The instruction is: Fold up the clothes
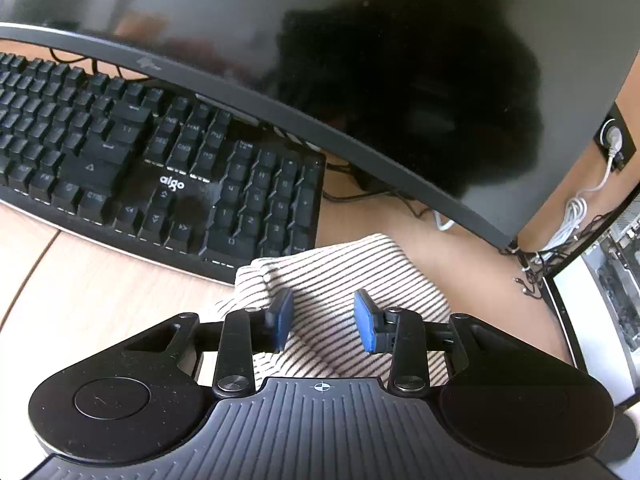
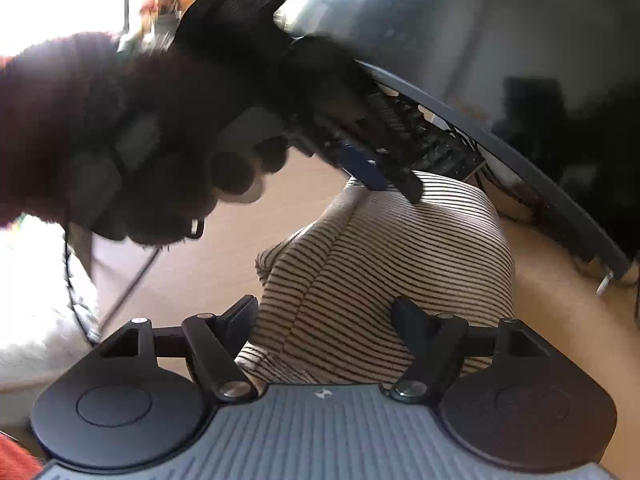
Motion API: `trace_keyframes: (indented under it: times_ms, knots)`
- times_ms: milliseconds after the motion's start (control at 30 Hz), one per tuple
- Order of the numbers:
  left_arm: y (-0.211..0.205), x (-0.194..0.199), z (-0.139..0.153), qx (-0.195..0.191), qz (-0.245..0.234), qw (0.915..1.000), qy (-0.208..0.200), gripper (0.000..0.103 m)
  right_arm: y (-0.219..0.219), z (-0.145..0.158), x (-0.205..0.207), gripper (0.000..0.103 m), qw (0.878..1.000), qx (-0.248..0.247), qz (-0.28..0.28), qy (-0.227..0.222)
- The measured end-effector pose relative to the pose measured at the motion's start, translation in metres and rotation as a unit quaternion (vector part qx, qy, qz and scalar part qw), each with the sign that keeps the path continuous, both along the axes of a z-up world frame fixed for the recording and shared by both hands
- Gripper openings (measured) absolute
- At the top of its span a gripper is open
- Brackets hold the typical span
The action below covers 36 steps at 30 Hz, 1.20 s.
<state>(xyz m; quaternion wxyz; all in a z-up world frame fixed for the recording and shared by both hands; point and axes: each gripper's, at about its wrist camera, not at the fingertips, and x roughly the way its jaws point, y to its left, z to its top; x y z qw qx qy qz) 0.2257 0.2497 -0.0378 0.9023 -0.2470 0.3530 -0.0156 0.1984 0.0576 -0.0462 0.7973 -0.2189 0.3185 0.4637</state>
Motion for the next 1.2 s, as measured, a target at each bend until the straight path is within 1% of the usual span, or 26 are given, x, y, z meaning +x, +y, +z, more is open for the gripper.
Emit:
trace_keyframes:
  times_ms: [33, 67, 100, 167, 200, 267, 367, 400, 467, 500, 533, 567, 600, 633, 667, 767, 800, 833, 900, 933, 967, 1033, 1133, 1200]
  knots:
    - [0.000, -0.005, 0.005, 0.000, 0.003, 1.0000, -0.003, 0.037, -0.010, 0.009, 0.006, 0.074, 1.000, 0.017, -0.011, 0.021]
    - [0.001, -0.011, 0.009, -0.001, 0.008, 0.9999, -0.006, 0.041, -0.026, 0.018, 0.015, 0.077, 0.998, 0.036, -0.030, 0.039]
    - [0.001, -0.018, 0.014, -0.003, 0.014, 0.9998, -0.010, 0.049, -0.041, 0.027, 0.024, 0.079, 0.996, 0.055, -0.049, 0.056]
    - [0.000, -0.034, 0.024, -0.004, 0.031, 0.9994, -0.015, 0.057, -0.072, 0.038, 0.043, 0.088, 0.987, 0.090, -0.087, 0.098]
    - [-0.002, -0.041, 0.025, -0.013, 0.032, 0.9993, -0.014, 0.057, -0.087, 0.041, 0.053, 0.088, 0.981, 0.105, -0.107, 0.120]
    - [-0.007, -0.054, 0.027, -0.031, 0.034, 0.9989, -0.010, 0.057, -0.107, 0.032, 0.072, 0.088, 0.969, 0.122, -0.151, 0.155]
    - [-0.022, -0.065, 0.014, -0.064, 0.011, 0.9979, 0.007, 0.056, -0.123, 0.007, 0.088, 0.088, 0.943, 0.145, -0.203, 0.219]
    - [-0.029, -0.067, 0.010, -0.057, 0.003, 0.9982, 0.017, 0.054, -0.122, -0.004, 0.088, 0.088, 0.936, 0.150, -0.211, 0.240]
    - [-0.038, -0.067, -0.001, -0.018, 0.000, 0.9990, 0.041, 0.055, -0.118, -0.023, 0.088, 0.088, 0.922, 0.156, -0.222, 0.277]
    - [-0.037, -0.068, -0.006, -0.022, 0.001, 0.9987, 0.045, 0.055, -0.112, -0.028, 0.086, 0.086, 0.921, 0.149, -0.221, 0.285]
    - [-0.035, -0.068, -0.008, -0.028, 0.003, 0.9986, 0.045, 0.055, -0.106, -0.031, 0.085, 0.072, 0.921, 0.145, -0.219, 0.289]
    - [-0.032, -0.069, -0.009, -0.034, 0.005, 0.9985, 0.044, 0.055, -0.100, -0.026, 0.083, 0.067, 0.923, 0.147, -0.214, 0.283]
    - [-0.032, -0.070, -0.008, -0.024, 0.006, 0.9988, 0.042, 0.055, -0.095, -0.019, 0.081, 0.067, 0.928, 0.151, -0.206, 0.273]
    - [-0.032, -0.070, -0.006, -0.013, 0.008, 0.9991, 0.040, 0.055, -0.092, -0.007, 0.078, 0.066, 0.934, 0.162, -0.192, 0.253]
    - [-0.030, -0.071, -0.005, -0.011, 0.009, 0.9991, 0.040, 0.055, -0.089, 0.003, 0.076, 0.065, 0.940, 0.167, -0.180, 0.235]
    - [-0.027, -0.071, -0.005, -0.010, 0.006, 0.9992, 0.039, 0.056, -0.082, 0.017, 0.078, 0.065, 0.954, 0.155, -0.163, 0.200]
    - [-0.028, -0.072, -0.005, -0.010, 0.003, 0.9992, 0.039, 0.057, -0.080, 0.019, 0.079, 0.065, 0.957, 0.148, -0.160, 0.193]
    - [-0.028, -0.072, -0.006, -0.009, 0.001, 0.9992, 0.038, 0.057, -0.078, 0.014, 0.082, 0.063, 0.957, 0.138, -0.164, 0.198]
    - [-0.029, -0.072, -0.007, -0.008, -0.003, 0.9993, 0.037, 0.058, -0.073, 0.004, 0.085, 0.064, 0.959, 0.117, -0.168, 0.197]
    - [-0.029, -0.072, -0.007, -0.007, -0.003, 0.9993, 0.036, 0.058, -0.071, -0.001, 0.086, 0.068, 0.959, 0.112, -0.169, 0.198]
    - [-0.029, -0.072, -0.008, -0.006, -0.004, 0.9994, 0.035, 0.058, -0.070, -0.004, 0.089, 0.078, 0.957, 0.115, -0.172, 0.205]
    - [-0.028, -0.073, -0.009, -0.009, -0.005, 0.9994, 0.034, 0.059, -0.069, -0.010, 0.095, 0.088, 0.951, 0.123, -0.177, 0.220]
    - [-0.026, -0.075, -0.010, -0.013, -0.008, 0.9993, 0.034, 0.059, -0.067, -0.020, 0.104, 0.088, 0.942, 0.132, -0.184, 0.246]
    - [-0.024, -0.076, -0.011, -0.017, -0.009, 0.9992, 0.034, 0.059, -0.059, -0.033, 0.115, 0.088, 0.932, 0.131, -0.189, 0.279]
